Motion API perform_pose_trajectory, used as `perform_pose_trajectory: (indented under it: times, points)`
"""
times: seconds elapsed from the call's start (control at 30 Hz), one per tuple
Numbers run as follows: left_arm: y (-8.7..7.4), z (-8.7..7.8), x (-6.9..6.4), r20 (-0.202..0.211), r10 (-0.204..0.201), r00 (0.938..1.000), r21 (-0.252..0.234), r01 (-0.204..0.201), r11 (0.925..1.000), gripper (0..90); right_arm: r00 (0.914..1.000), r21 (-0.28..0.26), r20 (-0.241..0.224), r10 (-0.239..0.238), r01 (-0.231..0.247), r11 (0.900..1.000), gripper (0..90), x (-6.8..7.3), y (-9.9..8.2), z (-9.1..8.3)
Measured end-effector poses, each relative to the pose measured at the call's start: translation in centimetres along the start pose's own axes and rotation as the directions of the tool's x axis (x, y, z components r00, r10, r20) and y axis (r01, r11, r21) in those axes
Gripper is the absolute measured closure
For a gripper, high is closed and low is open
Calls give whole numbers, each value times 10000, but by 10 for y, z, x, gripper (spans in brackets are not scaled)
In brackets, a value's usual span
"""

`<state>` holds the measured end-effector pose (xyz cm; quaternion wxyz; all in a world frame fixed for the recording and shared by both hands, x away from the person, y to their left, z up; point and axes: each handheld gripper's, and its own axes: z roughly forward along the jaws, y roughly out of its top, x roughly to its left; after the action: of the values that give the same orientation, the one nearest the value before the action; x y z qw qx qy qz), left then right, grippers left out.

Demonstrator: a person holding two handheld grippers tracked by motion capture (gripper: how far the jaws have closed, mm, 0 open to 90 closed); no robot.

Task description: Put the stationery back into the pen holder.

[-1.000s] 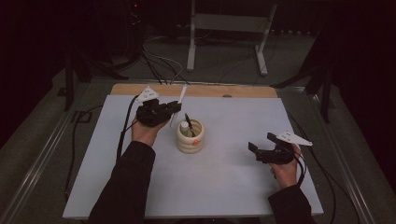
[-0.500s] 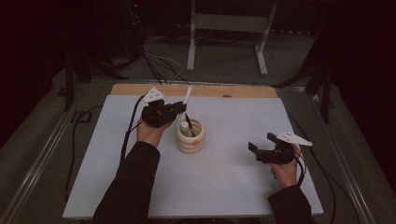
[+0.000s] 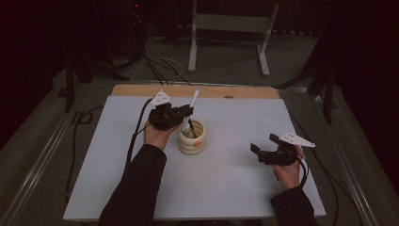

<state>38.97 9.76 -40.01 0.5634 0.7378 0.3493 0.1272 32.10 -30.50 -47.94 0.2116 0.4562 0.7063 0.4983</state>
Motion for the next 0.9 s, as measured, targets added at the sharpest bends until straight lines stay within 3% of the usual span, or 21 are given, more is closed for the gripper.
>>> perform_pose_trajectory:
  times: [0.6, 0.9]
  points:
    - [-9, 13, -3, 150, -13, 9999, 4, 12, 10000, 793, 10000, -9, 7, -6, 6, 10000, 8, 0, 0, 0]
    - [-15, 15, -1, -17, 25, 10000, -94, -25, 10000, 793, 10000, 10, 9, 9, -9, 10000, 8, 0, 0, -1]
